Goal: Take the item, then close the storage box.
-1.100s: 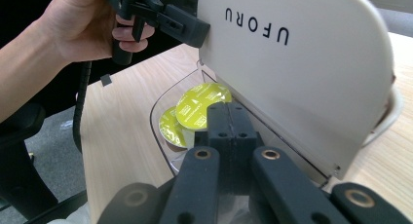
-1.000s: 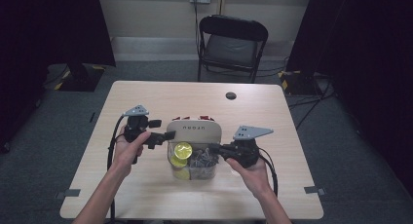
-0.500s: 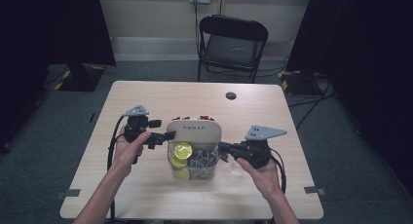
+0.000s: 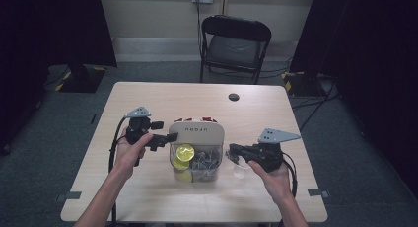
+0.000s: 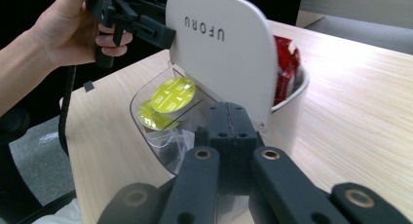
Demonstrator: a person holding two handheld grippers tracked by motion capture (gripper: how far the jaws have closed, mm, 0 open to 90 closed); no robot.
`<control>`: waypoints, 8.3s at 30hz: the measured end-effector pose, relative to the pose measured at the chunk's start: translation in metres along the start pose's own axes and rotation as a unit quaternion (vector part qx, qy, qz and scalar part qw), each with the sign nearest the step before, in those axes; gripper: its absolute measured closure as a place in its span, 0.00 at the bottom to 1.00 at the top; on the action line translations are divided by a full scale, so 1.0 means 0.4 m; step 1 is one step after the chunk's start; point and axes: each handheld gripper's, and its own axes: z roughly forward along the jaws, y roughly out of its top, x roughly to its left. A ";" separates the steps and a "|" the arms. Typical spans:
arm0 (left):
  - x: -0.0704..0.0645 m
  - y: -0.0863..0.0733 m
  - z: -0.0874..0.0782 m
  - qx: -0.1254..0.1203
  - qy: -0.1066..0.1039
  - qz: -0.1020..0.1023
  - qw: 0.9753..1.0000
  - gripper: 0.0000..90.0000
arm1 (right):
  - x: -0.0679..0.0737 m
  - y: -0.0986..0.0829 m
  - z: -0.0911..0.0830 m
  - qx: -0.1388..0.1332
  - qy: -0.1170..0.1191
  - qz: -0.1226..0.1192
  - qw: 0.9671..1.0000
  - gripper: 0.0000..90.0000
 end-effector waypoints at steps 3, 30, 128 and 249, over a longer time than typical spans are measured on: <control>0.001 0.000 0.000 0.000 0.000 0.000 1.000 0.15 | -0.006 -0.002 -0.009 -0.004 -0.005 0.003 1.000 1.00; 0.003 -0.002 0.001 0.004 -0.001 -0.002 1.000 0.15 | -0.070 -0.044 -0.031 0.010 -0.054 0.022 0.998 1.00; 0.010 0.025 -0.076 -0.030 0.002 -0.006 1.000 0.19 | -0.170 -0.288 -0.085 0.130 -0.197 0.078 0.969 0.34; -0.043 -0.029 -0.011 0.022 -0.011 0.011 1.000 0.19 | -0.192 -0.356 -0.057 0.152 -0.246 0.056 0.956 0.11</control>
